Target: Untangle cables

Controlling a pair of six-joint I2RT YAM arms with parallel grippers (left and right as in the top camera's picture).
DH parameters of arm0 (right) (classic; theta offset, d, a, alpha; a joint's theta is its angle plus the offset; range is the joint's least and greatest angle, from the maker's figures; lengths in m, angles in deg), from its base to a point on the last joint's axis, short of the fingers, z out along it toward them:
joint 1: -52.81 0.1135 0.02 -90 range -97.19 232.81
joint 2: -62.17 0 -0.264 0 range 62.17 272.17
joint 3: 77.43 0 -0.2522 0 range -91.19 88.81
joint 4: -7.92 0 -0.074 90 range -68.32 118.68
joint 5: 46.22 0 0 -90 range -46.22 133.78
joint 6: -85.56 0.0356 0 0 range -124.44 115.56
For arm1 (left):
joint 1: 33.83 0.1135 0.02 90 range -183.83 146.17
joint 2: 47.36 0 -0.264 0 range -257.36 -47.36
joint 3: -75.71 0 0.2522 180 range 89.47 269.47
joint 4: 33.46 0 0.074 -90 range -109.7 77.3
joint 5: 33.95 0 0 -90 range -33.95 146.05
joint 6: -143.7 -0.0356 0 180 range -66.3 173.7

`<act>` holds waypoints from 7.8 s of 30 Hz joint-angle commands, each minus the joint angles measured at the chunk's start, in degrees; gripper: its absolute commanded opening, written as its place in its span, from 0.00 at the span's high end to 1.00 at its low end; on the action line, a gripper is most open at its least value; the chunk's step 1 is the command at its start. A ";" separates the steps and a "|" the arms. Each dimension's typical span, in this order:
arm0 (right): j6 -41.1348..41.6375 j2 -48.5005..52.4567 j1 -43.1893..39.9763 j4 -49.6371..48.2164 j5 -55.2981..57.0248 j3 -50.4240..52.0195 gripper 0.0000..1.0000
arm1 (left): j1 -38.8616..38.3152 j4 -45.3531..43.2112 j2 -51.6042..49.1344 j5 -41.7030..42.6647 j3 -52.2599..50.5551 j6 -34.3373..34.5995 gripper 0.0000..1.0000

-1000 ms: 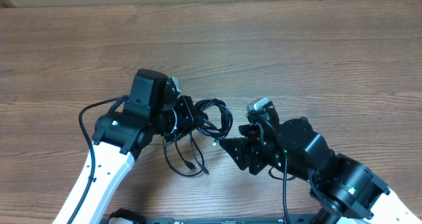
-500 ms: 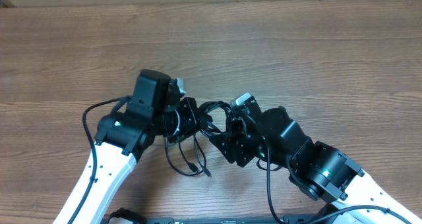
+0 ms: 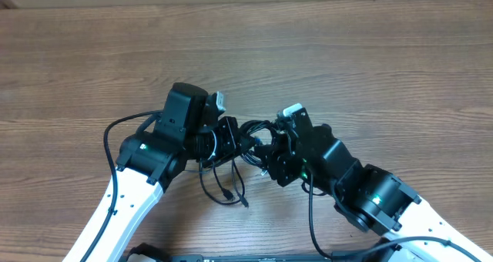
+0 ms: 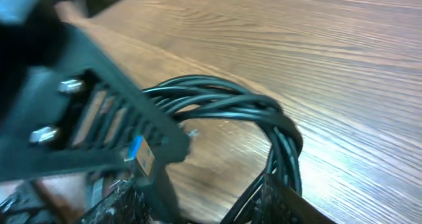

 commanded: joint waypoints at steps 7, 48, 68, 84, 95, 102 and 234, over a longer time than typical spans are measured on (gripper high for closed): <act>0.57 6.75 0.11 0.11 -3.23 -0.55 0.48 | -0.39 -4.52 0.52 6.62 0.74 -2.43 0.96; 38.42 -0.79 0.17 8.00 -17.14 -4.79 0.96 | -0.37 -4.90 0.50 -2.75 0.74 -5.60 0.96; 39.85 -0.02 -2.99 5.05 -7.06 -4.79 0.96 | -0.39 -5.97 0.52 4.90 0.74 -6.88 0.96; 31.34 6.21 -4.50 3.10 -15.82 -4.85 0.96 | -0.39 -8.09 0.52 3.08 0.72 -6.19 0.96; 27.15 -8.24 -6.95 5.11 -16.24 -4.85 0.96 | -0.39 -7.63 0.52 -0.90 0.70 -10.80 0.96; 29.70 -8.55 -6.88 5.79 -22.34 -4.79 0.96 | -0.39 -7.76 0.52 -1.73 0.70 -7.32 0.96; 52.65 -10.43 -12.15 8.24 -3.69 3.85 0.12 | 12.50 -9.70 0.39 8.70 0.70 31.65 0.96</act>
